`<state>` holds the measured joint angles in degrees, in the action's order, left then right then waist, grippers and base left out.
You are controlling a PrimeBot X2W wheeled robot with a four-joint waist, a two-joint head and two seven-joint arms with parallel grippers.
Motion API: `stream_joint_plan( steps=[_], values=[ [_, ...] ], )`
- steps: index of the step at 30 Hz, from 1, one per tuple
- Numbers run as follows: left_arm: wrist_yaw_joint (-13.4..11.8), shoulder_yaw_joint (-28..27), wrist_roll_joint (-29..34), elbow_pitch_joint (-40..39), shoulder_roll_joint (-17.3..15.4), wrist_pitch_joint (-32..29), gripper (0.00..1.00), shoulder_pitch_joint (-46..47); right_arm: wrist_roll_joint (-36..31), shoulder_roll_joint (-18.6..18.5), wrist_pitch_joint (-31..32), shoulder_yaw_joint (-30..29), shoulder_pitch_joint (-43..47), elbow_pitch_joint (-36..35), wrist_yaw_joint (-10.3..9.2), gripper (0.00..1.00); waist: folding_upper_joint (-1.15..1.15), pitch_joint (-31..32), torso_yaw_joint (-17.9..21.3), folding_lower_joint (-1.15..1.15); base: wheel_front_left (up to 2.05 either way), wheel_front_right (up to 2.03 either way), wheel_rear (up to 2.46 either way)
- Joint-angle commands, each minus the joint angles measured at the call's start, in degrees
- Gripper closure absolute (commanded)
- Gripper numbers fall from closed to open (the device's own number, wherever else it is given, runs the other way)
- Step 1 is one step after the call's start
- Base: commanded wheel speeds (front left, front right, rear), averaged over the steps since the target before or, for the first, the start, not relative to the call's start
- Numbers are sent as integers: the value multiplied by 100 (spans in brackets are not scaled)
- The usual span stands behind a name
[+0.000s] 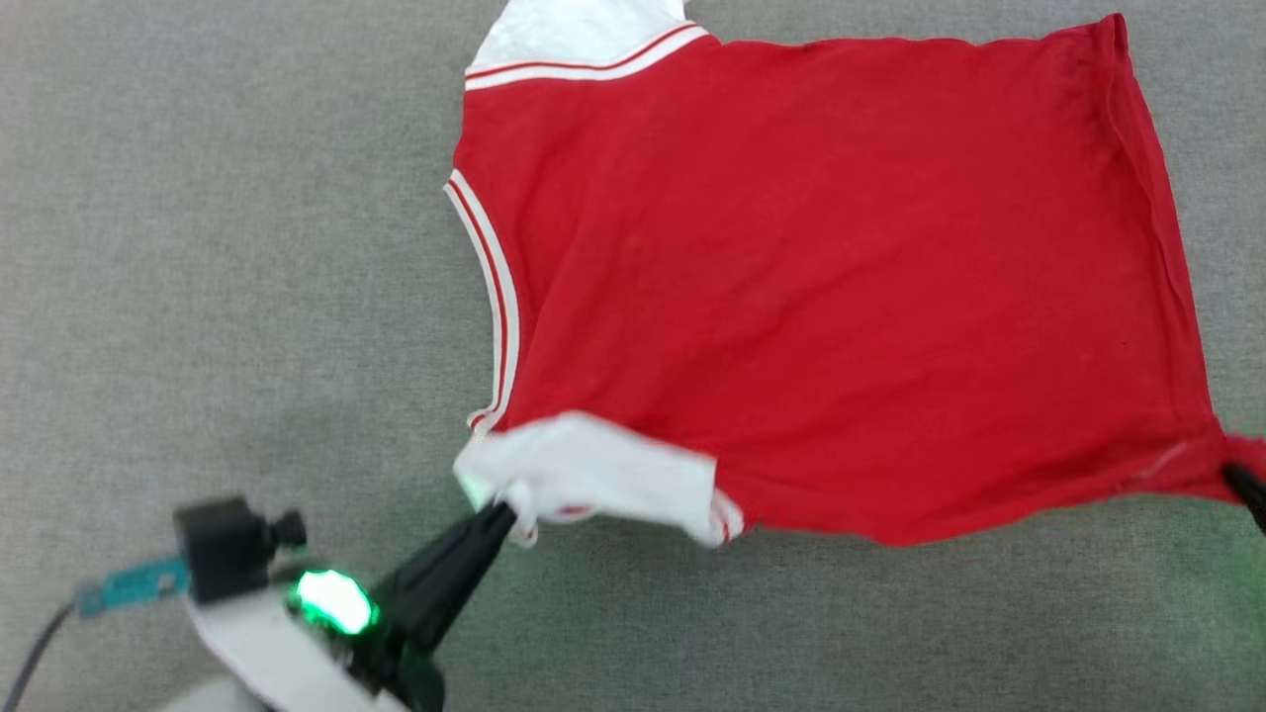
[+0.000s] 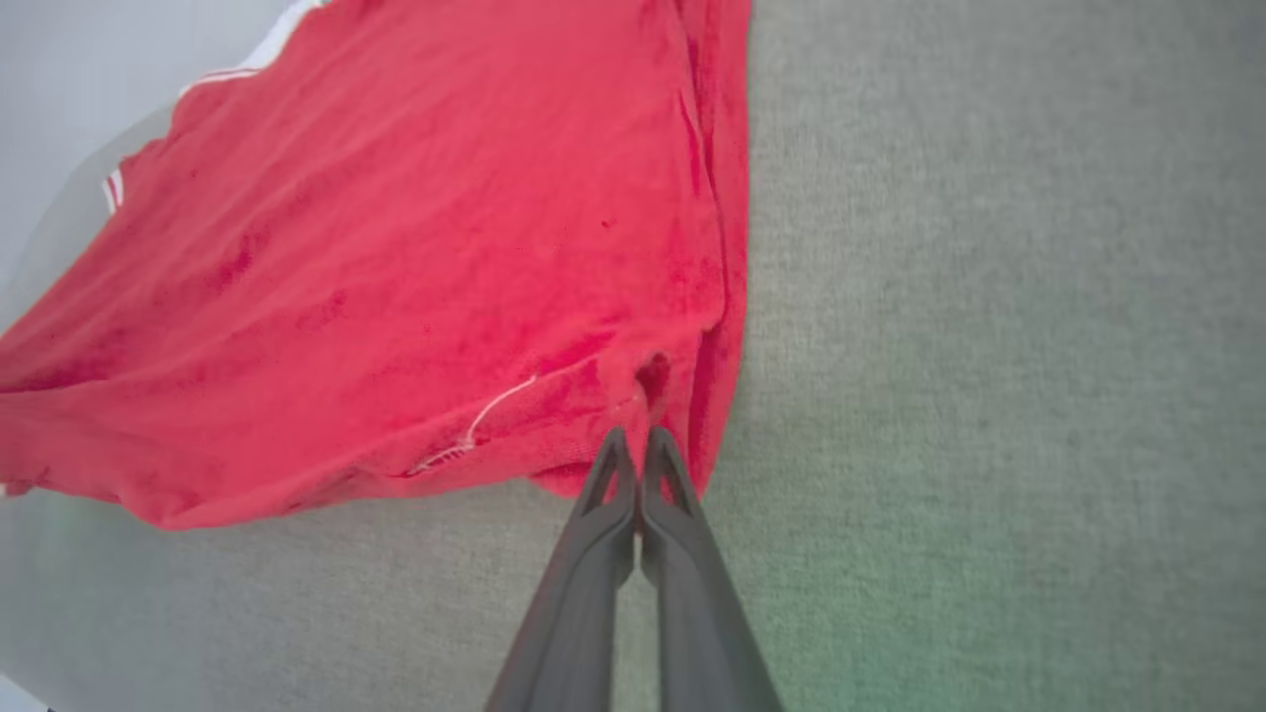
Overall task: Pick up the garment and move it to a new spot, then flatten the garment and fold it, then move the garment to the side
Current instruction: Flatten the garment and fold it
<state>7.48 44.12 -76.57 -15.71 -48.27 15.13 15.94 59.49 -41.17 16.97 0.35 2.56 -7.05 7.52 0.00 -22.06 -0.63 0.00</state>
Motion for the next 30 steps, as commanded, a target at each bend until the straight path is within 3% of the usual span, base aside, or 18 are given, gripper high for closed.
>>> stream_joint_plan(
  steps=[1,9,13,21,30],
  values=[
    [-7,-6,-7,4,66,-26,100,204,-97,106,106,-102,-132,-57,-7,100,0,-4,-8,0,0,0,0],
    [-7,34,-259,718,380,-479,100,1755,-740,1103,1039,-556,-1629,15,-7,100,0,-190,1,0,0,0,0],
    [-7,118,-413,1263,601,-660,100,2422,-1001,1372,1311,-491,-2321,366,-7,100,0,-379,40,0,0,0,0],
    [-7,282,-445,2375,956,-484,100,3123,-1427,1462,1211,-330,-3108,1052,-8,100,0,-757,99,0,0,0,0],
    [-13,800,-107,3555,958,-341,100,3327,-1602,1417,848,-10,-3352,1651,-7,100,0,-902,140,0,0,0,0]
  ],
)
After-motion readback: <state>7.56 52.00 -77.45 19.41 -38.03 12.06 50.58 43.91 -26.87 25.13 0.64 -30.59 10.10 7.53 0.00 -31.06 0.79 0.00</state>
